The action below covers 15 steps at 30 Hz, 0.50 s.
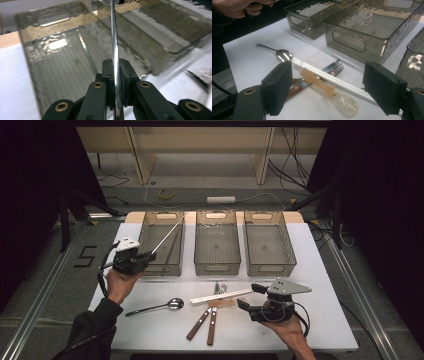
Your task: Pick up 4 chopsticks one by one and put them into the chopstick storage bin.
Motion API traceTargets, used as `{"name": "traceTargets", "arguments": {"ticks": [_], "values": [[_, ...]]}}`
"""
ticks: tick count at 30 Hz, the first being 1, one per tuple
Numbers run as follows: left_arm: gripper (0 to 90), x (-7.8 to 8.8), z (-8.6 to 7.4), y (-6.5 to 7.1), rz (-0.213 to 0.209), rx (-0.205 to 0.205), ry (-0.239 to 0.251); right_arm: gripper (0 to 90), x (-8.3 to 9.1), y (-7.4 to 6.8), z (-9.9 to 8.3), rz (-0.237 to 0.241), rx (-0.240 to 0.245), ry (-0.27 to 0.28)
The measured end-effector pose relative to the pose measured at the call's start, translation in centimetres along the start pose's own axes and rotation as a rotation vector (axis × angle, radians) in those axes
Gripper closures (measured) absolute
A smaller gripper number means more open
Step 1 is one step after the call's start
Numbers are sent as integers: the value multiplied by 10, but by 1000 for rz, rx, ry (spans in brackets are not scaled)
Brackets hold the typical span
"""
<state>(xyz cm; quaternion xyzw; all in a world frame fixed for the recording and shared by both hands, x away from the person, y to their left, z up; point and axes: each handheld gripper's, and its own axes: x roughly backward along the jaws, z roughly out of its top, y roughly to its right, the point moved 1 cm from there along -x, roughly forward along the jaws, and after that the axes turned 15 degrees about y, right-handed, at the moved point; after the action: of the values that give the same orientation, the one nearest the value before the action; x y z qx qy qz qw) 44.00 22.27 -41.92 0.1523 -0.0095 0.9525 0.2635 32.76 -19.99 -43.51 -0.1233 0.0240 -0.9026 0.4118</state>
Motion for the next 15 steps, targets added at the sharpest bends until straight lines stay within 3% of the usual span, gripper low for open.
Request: {"name": "traceTargets", "arguments": {"ticks": [9,15], "values": [[832,-11,0,-25,85,39,-23,250,1,-1,0,-2,-1,1],[832,-18,-3,-31,96,56,-40,251,1,-1,0,-3,1,0]]}}
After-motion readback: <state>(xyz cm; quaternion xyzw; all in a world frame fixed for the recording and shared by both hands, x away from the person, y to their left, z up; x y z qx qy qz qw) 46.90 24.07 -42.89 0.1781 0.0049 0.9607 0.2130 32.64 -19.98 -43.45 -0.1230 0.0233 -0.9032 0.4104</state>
